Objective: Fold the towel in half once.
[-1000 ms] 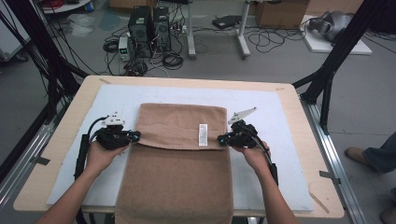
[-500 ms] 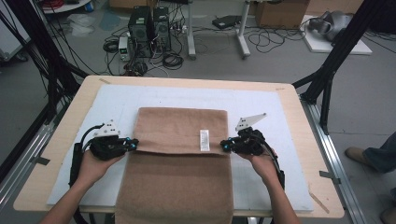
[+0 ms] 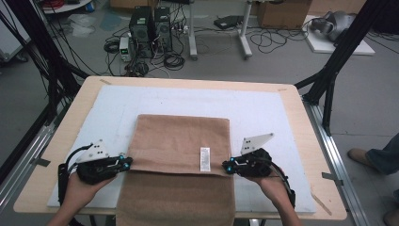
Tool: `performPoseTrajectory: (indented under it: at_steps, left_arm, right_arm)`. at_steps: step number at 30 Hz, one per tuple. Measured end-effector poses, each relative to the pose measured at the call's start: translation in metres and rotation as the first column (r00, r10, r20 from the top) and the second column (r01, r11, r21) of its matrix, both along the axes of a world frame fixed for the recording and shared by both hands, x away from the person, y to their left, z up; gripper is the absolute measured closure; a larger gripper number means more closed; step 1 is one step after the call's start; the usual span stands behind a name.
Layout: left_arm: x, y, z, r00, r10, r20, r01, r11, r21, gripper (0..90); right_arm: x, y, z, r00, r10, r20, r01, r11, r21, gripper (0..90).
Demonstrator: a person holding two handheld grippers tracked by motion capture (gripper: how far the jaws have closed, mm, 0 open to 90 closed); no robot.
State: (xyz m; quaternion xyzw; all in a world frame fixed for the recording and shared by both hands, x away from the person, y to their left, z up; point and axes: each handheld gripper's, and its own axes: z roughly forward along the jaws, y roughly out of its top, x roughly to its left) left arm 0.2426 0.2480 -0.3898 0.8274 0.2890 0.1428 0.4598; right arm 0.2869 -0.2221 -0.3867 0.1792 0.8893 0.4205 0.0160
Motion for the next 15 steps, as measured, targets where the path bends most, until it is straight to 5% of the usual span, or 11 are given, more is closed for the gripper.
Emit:
performPoseTrajectory:
  at_steps: [3,6,15]
  left_arm:
    - [-0.018,0.001,0.009,0.9992,-0.039,0.012,0.039,0.9992,-0.006,84.0]
    - [-0.022,0.003,0.012,0.9989,-0.044,0.017,0.044,0.999,0.001,64.9]
    - [0.034,-0.004,-0.001,0.9988,0.049,-0.003,-0.049,0.9986,-0.02,54.2]
  right_arm:
    - [-0.016,-0.002,0.01,0.9981,0.059,0.02,-0.059,0.9982,0.014,79.4]
    - [-0.022,-0.007,0.014,0.9979,0.063,0.016,-0.064,0.9961,0.061,67.4]
    - [0.026,-0.002,0.004,0.9975,-0.07,0.005,0.07,0.9975,0.013,56.3]
